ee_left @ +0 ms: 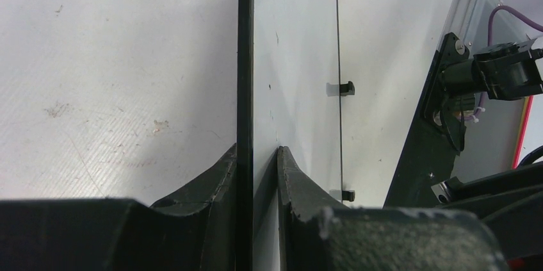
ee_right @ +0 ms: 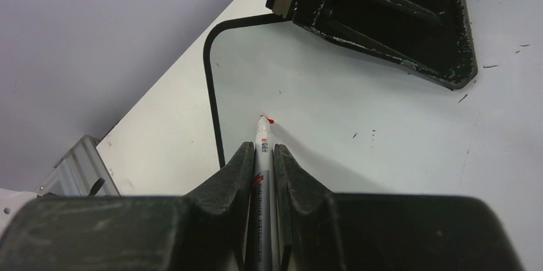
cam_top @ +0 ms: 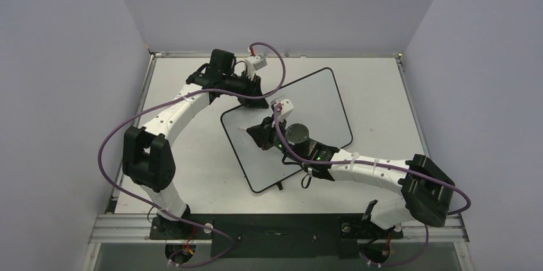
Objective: Write a sentence on the whiteboard
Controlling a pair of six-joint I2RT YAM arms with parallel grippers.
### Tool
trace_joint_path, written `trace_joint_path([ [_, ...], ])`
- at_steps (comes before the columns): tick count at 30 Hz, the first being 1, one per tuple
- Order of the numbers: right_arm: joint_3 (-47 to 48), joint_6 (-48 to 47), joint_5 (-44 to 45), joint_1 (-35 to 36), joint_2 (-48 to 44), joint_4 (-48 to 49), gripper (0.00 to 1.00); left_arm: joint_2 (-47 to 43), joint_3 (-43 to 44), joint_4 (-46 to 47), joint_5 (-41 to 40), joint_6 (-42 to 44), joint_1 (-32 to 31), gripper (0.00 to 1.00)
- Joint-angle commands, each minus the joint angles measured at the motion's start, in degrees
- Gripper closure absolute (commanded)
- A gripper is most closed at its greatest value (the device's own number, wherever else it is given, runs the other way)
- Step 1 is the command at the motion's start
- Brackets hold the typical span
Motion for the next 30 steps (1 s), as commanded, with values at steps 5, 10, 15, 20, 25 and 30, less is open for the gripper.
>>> trace_joint_path([
  [5, 1.5, -0.7, 0.2, 0.3, 2.8, 0.5, 1.00, -0.8, -1.3, 3.5, -7.6, 7.1, -0.9, 1.00],
  [10, 0.9, -0.3, -0.5, 0.6, 3.9, 0.3, 1.00, -0.8, -1.3, 3.4, -7.8, 7.1, -0.9, 1.00],
  [15, 0.2, -0.3, -0.1, 1.5, 4.1, -0.4, 1.00, -0.8, -1.4, 3.4, -7.9, 7.2, -0.9, 1.00],
  [20, -1.1, -0.2, 0.7, 2.0, 3.5, -1.3, 1.00, -0.7, -1.4, 3.4, -7.9, 7.2, -0.9, 1.00],
  [25, -2.1, -0.5, 3.6, 1.9, 1.9, -2.8, 1.00, -0.8, -1.4, 3.3, -8.1, 7.2, -0.9, 1.00],
  [30, -2.6, -1.3, 5.1, 1.8, 0.7, -4.6, 1.00, -0.8, -1.5, 3.2, -8.2, 7.3, -0.9, 1.00],
])
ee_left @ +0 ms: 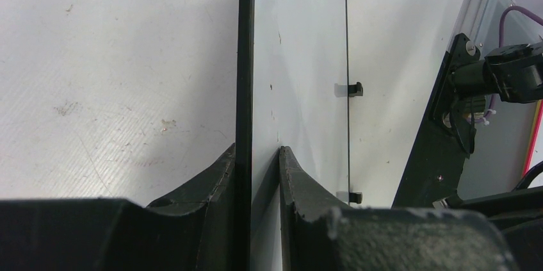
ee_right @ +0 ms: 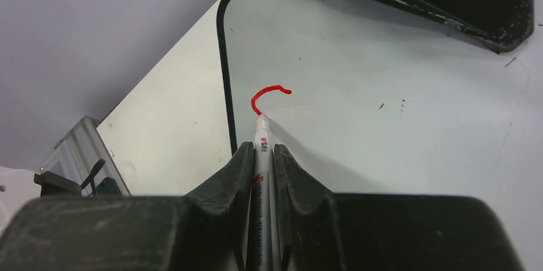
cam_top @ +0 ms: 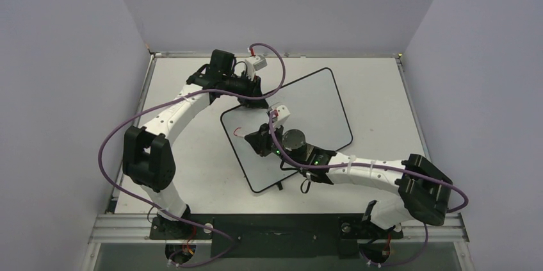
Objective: Write a sentence on the whiteboard
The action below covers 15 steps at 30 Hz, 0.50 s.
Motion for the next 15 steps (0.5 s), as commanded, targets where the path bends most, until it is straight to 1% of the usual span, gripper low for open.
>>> trace_joint_path([
  [1, -1.6, -1.6, 5.0, -0.3, -1.0, -5.4, 1.00, -0.9, -1.0, 2.5, -6.9, 6.9, -0.9, 1.00],
  [15, -1.7, -1.9, 7.3, -1.7, -2.7, -8.0, 1.00, -0.9, -1.0, 2.3, -7.1, 7.1, -1.1, 1.00],
])
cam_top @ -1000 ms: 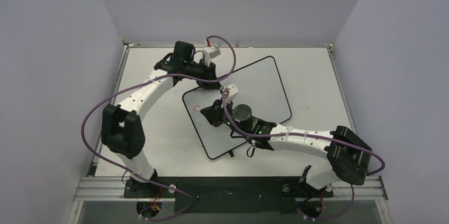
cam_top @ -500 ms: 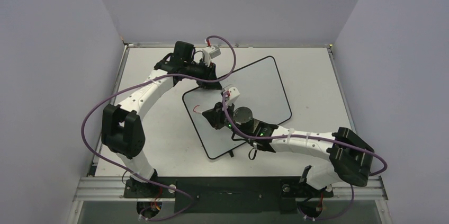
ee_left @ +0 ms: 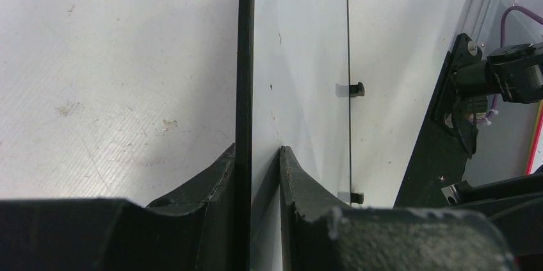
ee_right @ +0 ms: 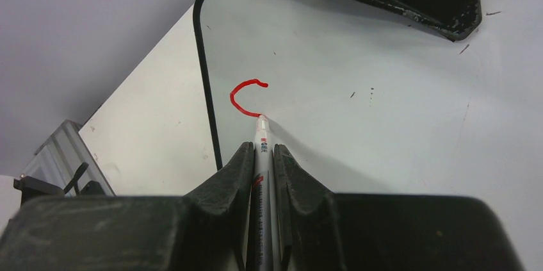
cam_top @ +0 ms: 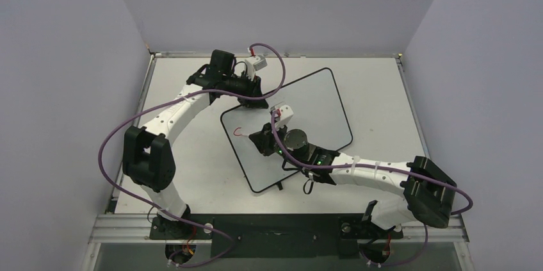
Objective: Write a sentence on the whiteboard
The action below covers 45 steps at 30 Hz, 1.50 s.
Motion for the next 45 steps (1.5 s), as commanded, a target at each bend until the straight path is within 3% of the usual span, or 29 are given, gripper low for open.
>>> trace_joint_path([
  [1, -1.2, -1.9, 4.5, -1.5, -0.3, -4.3, 1.00, -0.9, -0.8, 2.1, -7.1, 6.9, -1.1, 1.00],
  [45, -4.2, -0.5, 2.2, 0.6, 0.4, -5.2, 1.00, -0.8, -0.4, 0.9, -8.7, 7.7, -1.6, 1.00],
])
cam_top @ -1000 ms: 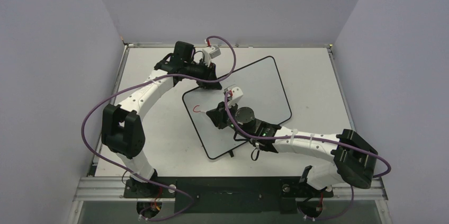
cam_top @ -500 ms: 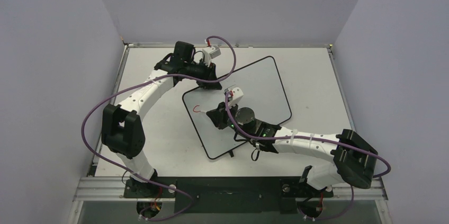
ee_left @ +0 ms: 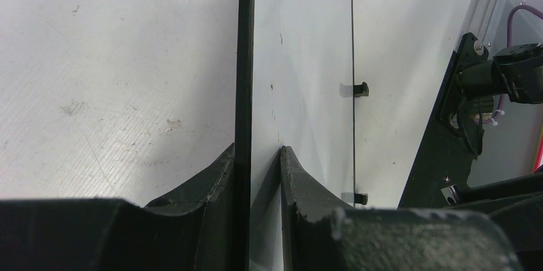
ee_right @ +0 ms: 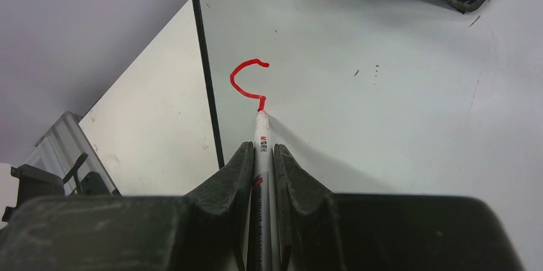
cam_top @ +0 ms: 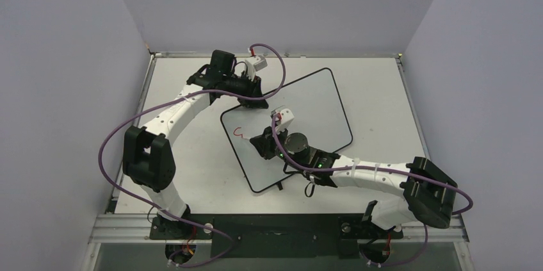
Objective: Write a sentence on the whiteboard
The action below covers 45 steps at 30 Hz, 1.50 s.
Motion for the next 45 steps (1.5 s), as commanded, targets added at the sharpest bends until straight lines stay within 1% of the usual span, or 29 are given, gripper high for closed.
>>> trace_joint_path([
  [1, -2.2, -1.1, 2.2, 0.1, 0.7, -6.3, 1.00, -0.8, -0.3, 0.9, -8.0, 7.2, -1.5, 1.00],
  [18, 1.0, -1.6, 0.0, 2.2, 3.7, -5.4, 1.00, -0.7, -0.4, 0.8, -8.1, 7.3, -1.5, 1.00],
  [28, 8.3, -4.1, 0.9, 2.2, 5.6, -7.4, 1.00, -0.6, -0.3, 0.8, -7.9, 7.3, -1.5, 1.00],
  [31, 9.6, -4.8, 1.5, 2.3, 3.5, -8.8, 1.00, -0.6, -0.3, 0.8, -7.9, 7.2, -1.5, 1.00],
  [37, 7.8, -5.1, 3.7, 1.6, -2.5, -10.2, 1.00, -0.5, -0.3, 0.8, -8.1, 7.3, -1.5, 1.00],
  [41, 5.6, -4.6, 4.7, -0.5, -5.4, -10.2, 1.00, -0.5, -0.3, 0.8, -8.0, 7.3, -1.5, 1.00],
  [45, 4.6, -4.2, 3.9, -3.1, -5.9, -10.0, 1.00, -0.4, -0.2, 0.7, -8.1, 7.3, -1.5, 1.00],
])
